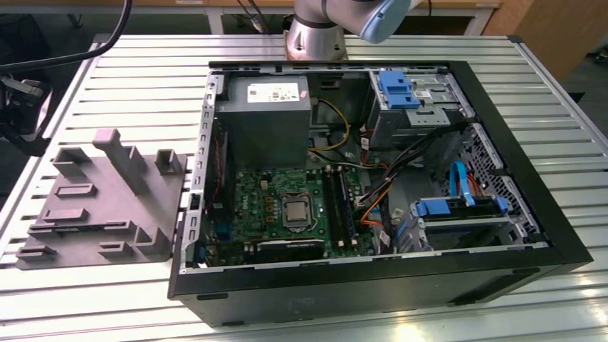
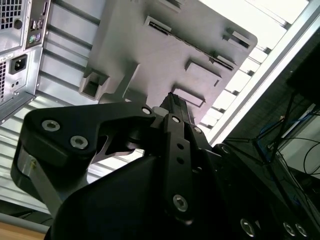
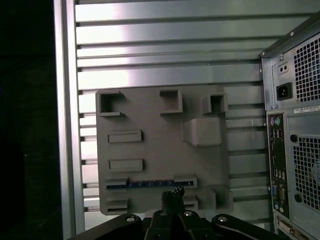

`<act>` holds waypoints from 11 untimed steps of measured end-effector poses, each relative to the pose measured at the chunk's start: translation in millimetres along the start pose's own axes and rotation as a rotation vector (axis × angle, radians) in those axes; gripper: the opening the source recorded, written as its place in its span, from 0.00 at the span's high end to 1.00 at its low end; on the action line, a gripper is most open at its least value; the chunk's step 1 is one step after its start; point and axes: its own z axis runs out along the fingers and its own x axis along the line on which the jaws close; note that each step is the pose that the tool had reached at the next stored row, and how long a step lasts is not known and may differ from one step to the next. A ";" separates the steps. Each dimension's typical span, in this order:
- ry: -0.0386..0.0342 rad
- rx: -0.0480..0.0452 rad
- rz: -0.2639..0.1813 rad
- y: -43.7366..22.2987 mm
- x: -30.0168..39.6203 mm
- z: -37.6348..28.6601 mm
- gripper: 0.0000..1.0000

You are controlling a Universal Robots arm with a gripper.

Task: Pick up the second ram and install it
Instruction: 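Reach for the second ram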

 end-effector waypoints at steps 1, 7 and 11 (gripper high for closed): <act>0.0000 -0.0001 0.000 -0.3 0.2 0.4 0.89; 0.0000 0.0000 0.000 -2.4 1.4 2.5 0.89; 0.0000 0.0000 0.000 -3.6 2.4 4.0 0.89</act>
